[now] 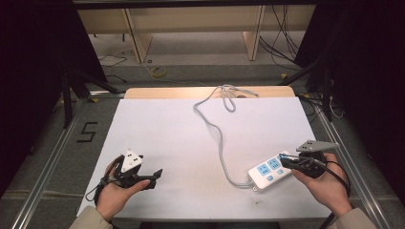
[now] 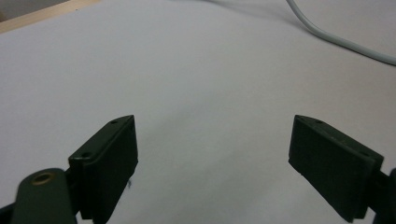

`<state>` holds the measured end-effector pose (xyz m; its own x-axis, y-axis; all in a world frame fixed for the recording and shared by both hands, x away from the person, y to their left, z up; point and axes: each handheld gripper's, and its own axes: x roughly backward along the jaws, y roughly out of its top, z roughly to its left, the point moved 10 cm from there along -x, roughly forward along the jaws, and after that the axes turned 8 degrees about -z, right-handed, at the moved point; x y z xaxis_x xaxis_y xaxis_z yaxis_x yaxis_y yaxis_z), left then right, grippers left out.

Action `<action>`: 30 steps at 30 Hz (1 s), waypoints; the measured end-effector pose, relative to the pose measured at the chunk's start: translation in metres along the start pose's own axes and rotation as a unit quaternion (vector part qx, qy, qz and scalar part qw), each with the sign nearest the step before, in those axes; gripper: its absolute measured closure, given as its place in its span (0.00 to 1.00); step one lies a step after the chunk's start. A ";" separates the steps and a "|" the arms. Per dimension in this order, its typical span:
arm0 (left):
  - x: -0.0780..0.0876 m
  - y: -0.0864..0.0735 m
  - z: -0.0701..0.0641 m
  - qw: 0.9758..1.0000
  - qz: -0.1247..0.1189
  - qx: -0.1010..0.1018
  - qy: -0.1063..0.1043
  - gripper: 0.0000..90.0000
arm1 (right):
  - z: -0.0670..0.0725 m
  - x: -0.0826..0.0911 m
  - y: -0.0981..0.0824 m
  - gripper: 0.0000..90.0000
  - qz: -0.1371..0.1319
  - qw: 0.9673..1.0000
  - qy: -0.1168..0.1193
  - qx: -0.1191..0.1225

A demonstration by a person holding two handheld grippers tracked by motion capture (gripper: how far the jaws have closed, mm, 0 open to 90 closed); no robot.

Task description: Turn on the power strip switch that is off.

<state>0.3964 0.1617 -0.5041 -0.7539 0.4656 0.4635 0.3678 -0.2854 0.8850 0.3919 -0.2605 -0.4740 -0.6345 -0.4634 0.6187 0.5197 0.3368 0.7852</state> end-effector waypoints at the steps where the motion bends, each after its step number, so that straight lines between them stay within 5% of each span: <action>1: 0.000 0.000 0.000 1.000 0.000 0.000 0.000 0.17 | 0.001 -0.001 0.000 1.00 0.001 1.000 0.001 0.001; 30: -0.001 0.000 -0.002 1.000 0.002 -0.002 -0.002 0.17 | 0.023 -0.017 -0.010 1.00 0.063 0.997 0.039 0.018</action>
<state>0.3963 0.1600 -0.5046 -0.7498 0.4681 0.4676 0.3688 -0.2912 0.8827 0.3845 -0.2376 -0.4917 -0.5182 -0.4768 0.7100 0.5709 0.4253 0.7023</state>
